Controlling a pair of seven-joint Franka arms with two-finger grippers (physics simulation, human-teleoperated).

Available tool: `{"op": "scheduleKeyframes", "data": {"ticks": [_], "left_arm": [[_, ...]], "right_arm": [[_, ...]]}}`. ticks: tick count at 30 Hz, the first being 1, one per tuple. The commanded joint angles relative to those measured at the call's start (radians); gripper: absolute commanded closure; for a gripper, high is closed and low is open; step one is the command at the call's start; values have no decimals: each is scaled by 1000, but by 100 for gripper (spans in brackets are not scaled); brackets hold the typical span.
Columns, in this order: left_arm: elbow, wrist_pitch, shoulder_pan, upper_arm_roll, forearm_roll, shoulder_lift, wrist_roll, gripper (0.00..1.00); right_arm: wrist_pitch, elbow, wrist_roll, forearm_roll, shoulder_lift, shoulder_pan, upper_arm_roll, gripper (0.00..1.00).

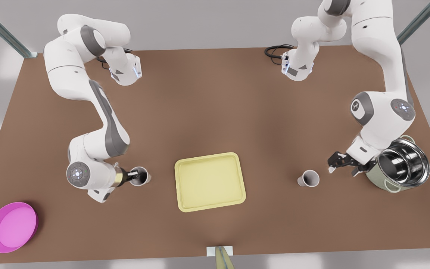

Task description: Use the left arm to pick up the white IKEA cup from the tray and place it on the middle-left position; use the right arm to pick up the white IKEA cup from the tray and place it on the middle-right position

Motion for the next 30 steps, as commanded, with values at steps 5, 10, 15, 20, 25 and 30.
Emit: {"op": "scheduleKeyframes", "data": {"ticks": [5,10,15,20,25,30], "left_arm": [[106,-478,23,11,23,-20,-156,0],[108,-473,19,11,24,-8,-90,0],[140,-466,10,6,81,27,-87,0],[137,-469,10,6,67,29,-92,0],[137,-469,11,5,66,30,-92,0],[137,-469,10,6,66,30,-92,0]], "right_arm": [[-17,35,-356,-20,3,-62,-8,85],[101,43,-522,-20,22,-63,-69,85],[212,43,-645,-20,65,-83,-101,85],[308,43,-688,-22,126,-83,-149,85],[361,43,-706,-24,160,-82,-176,85],[407,43,-711,-25,181,-82,-183,83]]}}
